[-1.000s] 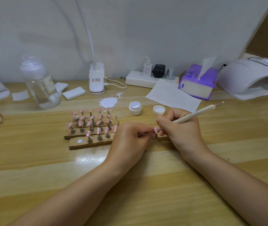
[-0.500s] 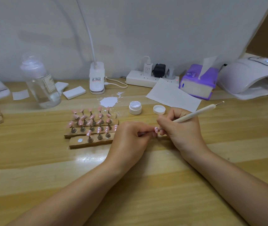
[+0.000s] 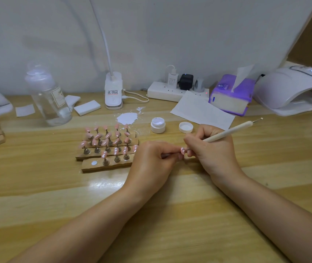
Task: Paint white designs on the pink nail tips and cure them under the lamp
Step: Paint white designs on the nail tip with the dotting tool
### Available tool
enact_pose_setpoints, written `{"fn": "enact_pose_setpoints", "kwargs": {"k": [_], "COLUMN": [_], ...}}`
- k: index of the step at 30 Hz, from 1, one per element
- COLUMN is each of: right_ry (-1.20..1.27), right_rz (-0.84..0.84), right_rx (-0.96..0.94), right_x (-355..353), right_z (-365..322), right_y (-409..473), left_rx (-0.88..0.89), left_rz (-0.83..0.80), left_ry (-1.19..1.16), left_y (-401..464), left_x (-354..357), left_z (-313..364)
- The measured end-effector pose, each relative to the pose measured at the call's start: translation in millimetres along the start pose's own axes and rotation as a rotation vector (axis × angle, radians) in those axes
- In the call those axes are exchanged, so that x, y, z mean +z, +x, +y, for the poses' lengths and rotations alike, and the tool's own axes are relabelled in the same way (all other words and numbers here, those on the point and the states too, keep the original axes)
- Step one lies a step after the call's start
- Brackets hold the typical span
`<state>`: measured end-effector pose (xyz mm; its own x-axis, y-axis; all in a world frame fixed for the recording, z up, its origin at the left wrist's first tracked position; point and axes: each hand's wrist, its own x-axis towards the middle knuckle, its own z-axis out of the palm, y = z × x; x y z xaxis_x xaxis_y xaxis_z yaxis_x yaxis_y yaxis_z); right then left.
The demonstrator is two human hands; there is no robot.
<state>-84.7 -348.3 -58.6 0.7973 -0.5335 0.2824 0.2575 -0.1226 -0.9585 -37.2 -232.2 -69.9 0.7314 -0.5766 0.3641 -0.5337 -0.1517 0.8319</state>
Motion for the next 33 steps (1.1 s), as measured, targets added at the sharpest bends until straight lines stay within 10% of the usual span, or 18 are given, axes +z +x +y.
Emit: {"fn": "enact_pose_setpoints", "kwargs": {"k": [33], "right_ry": [-0.041], "right_rz": [-0.015], "right_rx": [0.003], "right_x": [-0.2], "right_z": [1.7], "right_y": [1.2], "left_rx": [0.007], "left_rz": [-0.007], "left_ry": [-0.005], "left_y": [-0.1], "left_x": [-0.4], "left_z": [1.1]}}
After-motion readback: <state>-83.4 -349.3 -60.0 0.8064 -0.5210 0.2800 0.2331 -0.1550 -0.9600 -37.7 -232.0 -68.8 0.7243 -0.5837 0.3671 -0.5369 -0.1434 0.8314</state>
